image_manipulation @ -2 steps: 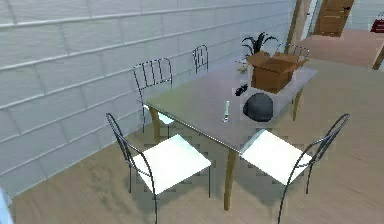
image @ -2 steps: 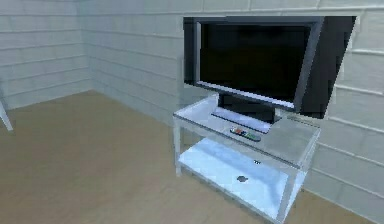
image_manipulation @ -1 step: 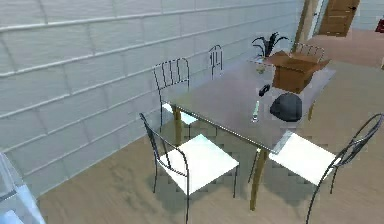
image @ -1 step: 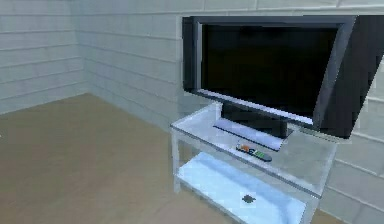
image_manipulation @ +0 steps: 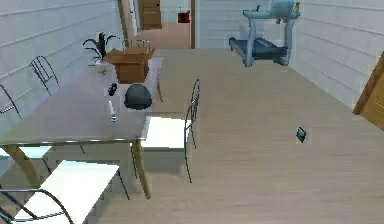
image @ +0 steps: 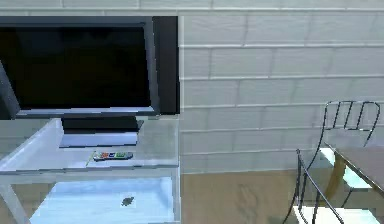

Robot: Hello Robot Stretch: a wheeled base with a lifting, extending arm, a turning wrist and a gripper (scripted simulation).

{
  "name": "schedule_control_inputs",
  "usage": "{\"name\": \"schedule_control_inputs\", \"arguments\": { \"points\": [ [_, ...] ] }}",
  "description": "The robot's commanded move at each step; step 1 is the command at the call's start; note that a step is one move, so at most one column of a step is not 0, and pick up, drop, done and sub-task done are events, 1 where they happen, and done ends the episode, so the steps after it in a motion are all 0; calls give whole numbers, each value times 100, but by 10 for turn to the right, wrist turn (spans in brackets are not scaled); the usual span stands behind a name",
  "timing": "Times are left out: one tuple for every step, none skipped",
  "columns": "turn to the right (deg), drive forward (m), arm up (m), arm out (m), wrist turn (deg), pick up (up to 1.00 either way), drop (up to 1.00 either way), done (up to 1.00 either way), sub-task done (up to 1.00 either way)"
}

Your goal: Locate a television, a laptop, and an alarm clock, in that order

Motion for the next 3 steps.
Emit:
{"name": "schedule_control_inputs", "arguments": {
  "points": [
    [270,0,0,0,0,0,0,0,0],
    [0,20,0,0,0,0,0,0,0],
    [-450,0,0,0,0,0,0,0,0]
  ]
}}
